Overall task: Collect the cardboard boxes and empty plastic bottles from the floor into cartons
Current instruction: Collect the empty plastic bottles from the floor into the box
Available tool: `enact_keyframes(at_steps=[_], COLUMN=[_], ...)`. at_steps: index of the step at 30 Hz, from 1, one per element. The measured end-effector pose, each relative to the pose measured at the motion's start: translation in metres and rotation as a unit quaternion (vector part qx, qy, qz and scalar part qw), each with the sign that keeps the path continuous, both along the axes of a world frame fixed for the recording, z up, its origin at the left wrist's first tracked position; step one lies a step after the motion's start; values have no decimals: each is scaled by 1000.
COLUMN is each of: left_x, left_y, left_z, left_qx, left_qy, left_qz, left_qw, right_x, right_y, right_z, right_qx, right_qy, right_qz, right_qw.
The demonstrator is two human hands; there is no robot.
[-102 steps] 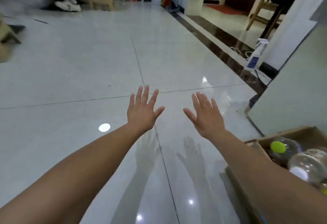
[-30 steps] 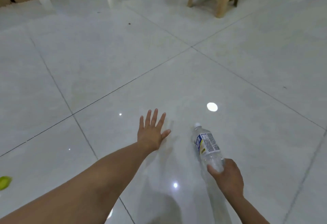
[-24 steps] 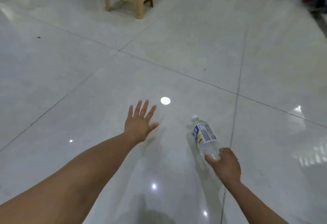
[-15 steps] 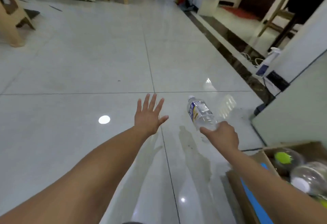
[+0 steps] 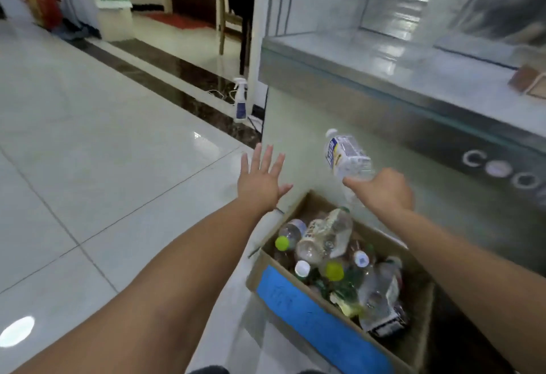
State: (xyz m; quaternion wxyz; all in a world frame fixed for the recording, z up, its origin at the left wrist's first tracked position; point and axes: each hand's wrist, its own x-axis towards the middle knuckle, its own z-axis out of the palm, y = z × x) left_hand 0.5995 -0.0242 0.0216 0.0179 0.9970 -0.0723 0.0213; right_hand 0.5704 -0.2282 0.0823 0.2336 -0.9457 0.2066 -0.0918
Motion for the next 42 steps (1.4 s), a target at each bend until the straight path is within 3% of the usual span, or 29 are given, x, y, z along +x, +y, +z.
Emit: enact_keyframes(at_steps=[7,11,31,39,42], left_x=[4,-9,8,25,34], left_y=[-121,-161,-124,-145,-151], left_z=[-20,-47,-73,-65,-63], left_qx=[-27,-11,-92,-92,-71], left_qy=[39,65,85,85,113], left_qz=[-125,-180,-126,-139,-138], left_qw=[991,982,984,982,981], right_x=[-72,-106,-42,-31,-30], right_y=[-95,-104,-57,-70,-89], right_z=[-45,-84,-143,-141,-140], right_qx=[14,51,105,88,43], right_qy=[38,68,190,172,164], right_qz=[-232,-291,-208,-180,-137], right_qw=[972,953,954,965,976])
